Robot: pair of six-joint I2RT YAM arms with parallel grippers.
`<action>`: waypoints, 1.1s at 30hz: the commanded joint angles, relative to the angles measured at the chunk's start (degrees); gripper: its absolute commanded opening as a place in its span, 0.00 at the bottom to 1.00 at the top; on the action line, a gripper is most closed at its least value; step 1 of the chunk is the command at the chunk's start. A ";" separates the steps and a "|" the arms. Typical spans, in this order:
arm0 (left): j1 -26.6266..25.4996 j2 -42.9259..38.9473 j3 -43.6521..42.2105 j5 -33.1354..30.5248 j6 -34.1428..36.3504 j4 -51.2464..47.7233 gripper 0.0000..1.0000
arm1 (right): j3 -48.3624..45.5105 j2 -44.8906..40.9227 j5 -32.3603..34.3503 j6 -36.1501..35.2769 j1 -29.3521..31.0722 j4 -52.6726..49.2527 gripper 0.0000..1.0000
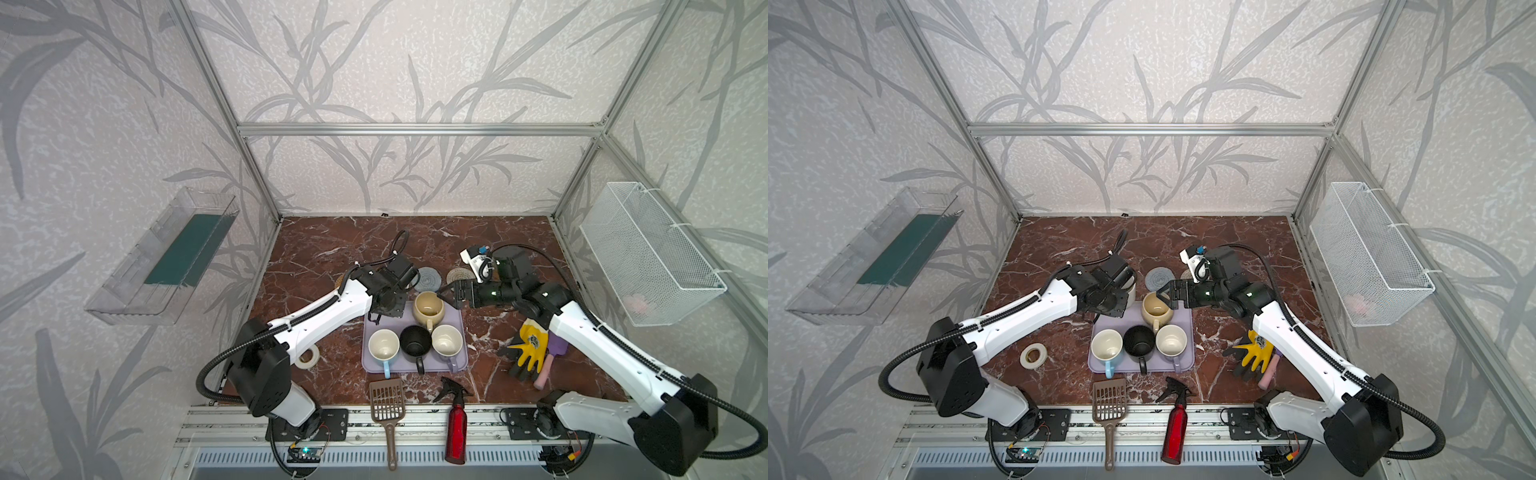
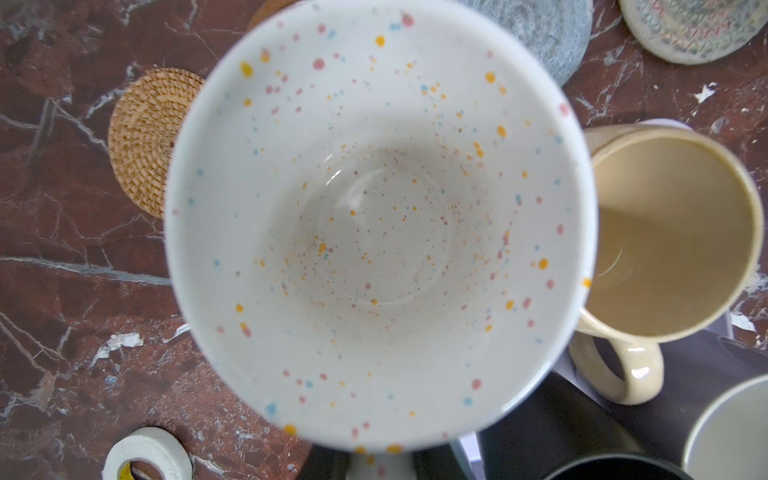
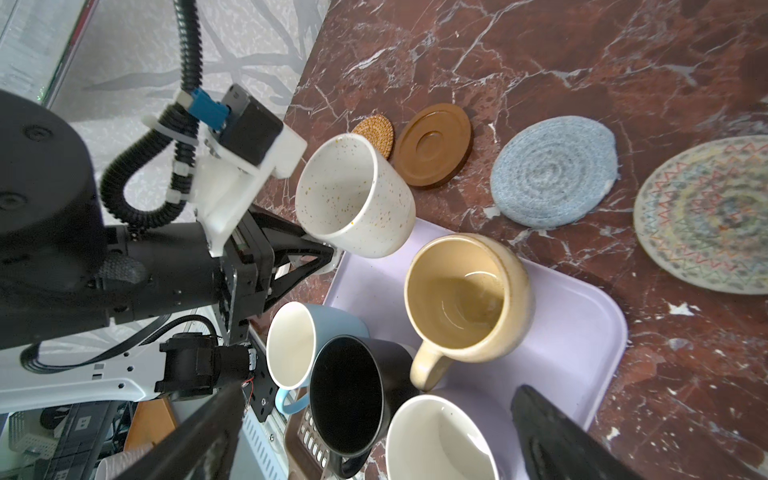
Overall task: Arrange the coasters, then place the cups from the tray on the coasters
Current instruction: 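Lift the white speckled mug with the left gripper and carry it off the tray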
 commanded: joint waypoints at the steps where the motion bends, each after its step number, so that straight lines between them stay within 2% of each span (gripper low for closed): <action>1: 1.33 -5.20 3.89 -3.57 -0.83 1.58 0.00 | 2.76 0.70 2.06 0.38 2.13 2.67 0.99; 10: 8.57 -6.07 7.99 -3.28 1.23 -1.67 0.00 | 6.97 4.66 5.52 2.14 7.19 5.07 0.99; 19: 15.14 -4.96 9.59 -4.98 1.82 -2.11 0.00 | 13.07 10.62 15.31 3.91 12.37 5.13 0.99; 24: 17.53 -4.04 8.03 -3.50 2.62 0.93 0.00 | 16.60 15.38 13.31 5.66 13.29 8.09 0.99; 29: 19.73 -3.81 5.55 -1.69 5.34 5.58 0.00 | 24.06 21.30 12.52 4.29 14.16 4.39 0.99; 33: 21.89 -2.75 3.53 -0.60 6.22 8.26 0.00 | 26.15 24.75 10.32 4.26 14.24 4.85 0.99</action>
